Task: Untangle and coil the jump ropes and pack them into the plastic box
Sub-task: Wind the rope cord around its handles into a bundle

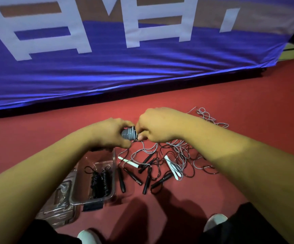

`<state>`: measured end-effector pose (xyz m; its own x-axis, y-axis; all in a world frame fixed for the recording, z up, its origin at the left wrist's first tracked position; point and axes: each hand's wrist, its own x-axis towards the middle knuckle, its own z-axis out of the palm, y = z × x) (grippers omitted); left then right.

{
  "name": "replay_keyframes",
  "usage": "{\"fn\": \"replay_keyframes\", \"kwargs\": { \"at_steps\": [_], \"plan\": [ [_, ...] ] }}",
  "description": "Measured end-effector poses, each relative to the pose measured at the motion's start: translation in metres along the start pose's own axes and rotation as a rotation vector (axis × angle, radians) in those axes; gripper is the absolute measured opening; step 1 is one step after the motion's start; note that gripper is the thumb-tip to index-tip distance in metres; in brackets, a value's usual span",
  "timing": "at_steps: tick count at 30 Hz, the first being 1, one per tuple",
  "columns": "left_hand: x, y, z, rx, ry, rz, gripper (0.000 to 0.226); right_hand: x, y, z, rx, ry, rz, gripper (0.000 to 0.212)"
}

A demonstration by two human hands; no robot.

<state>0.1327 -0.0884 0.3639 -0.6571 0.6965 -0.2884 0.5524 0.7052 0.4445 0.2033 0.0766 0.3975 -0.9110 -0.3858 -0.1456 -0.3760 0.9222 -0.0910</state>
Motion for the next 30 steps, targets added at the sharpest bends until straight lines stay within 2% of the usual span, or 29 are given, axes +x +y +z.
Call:
{"fn": "replay_keyframes", "kwargs": {
  "at_steps": [2, 5, 8, 11, 14, 16, 18, 20, 22, 27, 30],
  "plan": [
    [0.000, 0.004, -0.003, 0.154, -0.005, 0.030, 0.024, -0.001, 0.001, -0.005, -0.016, 0.069, 0.002, 0.019],
    [0.002, 0.005, -0.006, 0.271, -0.017, 0.056, 0.045, 0.000, 0.004, -0.010, -0.035, 0.105, 0.004, 0.019],
    [0.000, 0.001, -0.007, 0.256, -0.084, 0.154, 0.047, 0.003, 0.004, -0.009, 0.028, 0.070, -0.007, 0.024],
    [-0.004, -0.008, -0.011, 0.266, -0.047, 0.246, 0.040, 0.009, 0.003, -0.007, 0.077, 0.026, -0.015, 0.031],
    [-0.003, -0.015, -0.012, 0.207, -0.002, 0.302, 0.035, 0.013, 0.005, -0.005, 0.207, -0.027, -0.055, 0.026],
    [-0.003, -0.020, -0.011, 0.122, 0.007, 0.338, 0.031, 0.014, 0.007, -0.004, 0.301, -0.011, -0.063, 0.022],
    [-0.005, -0.023, -0.010, 0.079, 0.027, 0.332, 0.038, 0.014, 0.012, -0.004, 0.390, 0.039, -0.060, 0.020],
    [-0.007, -0.022, -0.008, 0.065, 0.093, 0.330, 0.035, 0.014, 0.018, -0.005, 0.544, 0.090, -0.023, 0.026],
    [-0.006, -0.016, -0.001, 0.067, 0.236, 0.367, 0.016, 0.013, 0.025, -0.002, 0.776, 0.109, 0.039, 0.031],
    [-0.003, 0.000, 0.016, -0.092, 0.536, 0.375, 0.030, 0.013, 0.031, -0.001, 1.189, 0.064, 0.101, 0.026],
    [-0.002, 0.003, 0.012, -0.394, 0.592, 0.305, 0.044, 0.020, 0.031, 0.003, 1.365, 0.120, 0.180, 0.026]
  ]
}}
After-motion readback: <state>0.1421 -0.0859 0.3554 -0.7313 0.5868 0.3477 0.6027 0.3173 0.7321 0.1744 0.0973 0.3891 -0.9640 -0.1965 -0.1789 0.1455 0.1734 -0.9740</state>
